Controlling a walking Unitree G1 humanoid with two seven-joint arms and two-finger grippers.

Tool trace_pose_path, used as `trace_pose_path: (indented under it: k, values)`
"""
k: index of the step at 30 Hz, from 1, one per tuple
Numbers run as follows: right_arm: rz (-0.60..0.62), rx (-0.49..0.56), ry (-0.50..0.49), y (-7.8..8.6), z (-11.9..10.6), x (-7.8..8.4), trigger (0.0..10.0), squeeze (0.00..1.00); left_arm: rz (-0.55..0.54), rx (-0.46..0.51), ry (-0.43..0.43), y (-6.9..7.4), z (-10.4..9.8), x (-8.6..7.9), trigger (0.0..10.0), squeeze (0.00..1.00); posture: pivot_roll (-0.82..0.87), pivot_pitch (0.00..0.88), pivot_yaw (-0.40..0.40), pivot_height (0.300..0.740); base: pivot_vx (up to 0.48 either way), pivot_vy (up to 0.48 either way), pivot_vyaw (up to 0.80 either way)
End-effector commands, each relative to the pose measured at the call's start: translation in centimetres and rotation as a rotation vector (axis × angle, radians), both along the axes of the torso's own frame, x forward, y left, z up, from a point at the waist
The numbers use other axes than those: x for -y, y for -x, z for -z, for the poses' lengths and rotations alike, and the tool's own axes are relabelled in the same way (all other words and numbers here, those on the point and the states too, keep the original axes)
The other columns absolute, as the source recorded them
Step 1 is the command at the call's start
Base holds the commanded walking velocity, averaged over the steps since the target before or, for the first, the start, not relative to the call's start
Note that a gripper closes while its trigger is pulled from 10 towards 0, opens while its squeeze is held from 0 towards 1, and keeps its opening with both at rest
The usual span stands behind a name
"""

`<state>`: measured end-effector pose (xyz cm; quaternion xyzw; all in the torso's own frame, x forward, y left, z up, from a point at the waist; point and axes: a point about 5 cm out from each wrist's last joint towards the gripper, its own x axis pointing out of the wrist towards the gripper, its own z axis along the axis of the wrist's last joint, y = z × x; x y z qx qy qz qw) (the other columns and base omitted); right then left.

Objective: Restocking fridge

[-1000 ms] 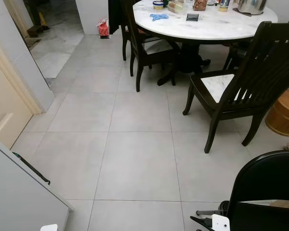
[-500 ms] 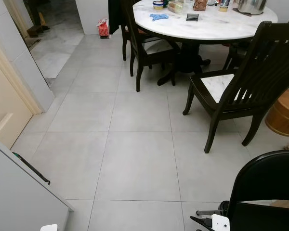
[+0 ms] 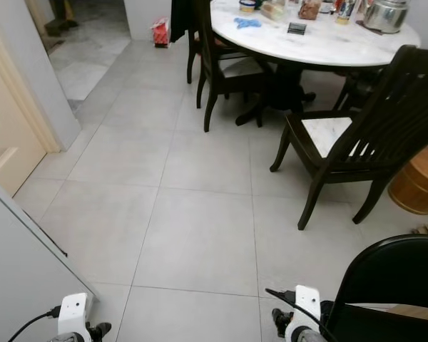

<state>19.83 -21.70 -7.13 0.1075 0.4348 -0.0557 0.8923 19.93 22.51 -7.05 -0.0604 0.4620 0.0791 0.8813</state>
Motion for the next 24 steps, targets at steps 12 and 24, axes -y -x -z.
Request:
trace_pose_path:
  k: [12,24]
  values:
    - [0.034,-0.035,0.006,0.2,0.2,-0.1,10.0,0.0,0.014,-0.008,-0.056,-0.1,-0.2,-0.8,10.0,0.0,-0.03,0.0,-0.018,0.74,0.0,0.0,0.0]
    - [0.049,-0.048,-0.016,0.3,0.4,-0.6,10.0,0.0,0.035,-0.012,-0.081,0.0,-0.3,-1.3,10.0,0.0,-0.02,0.0,0.003,0.74,0.0,0.0,0.0]
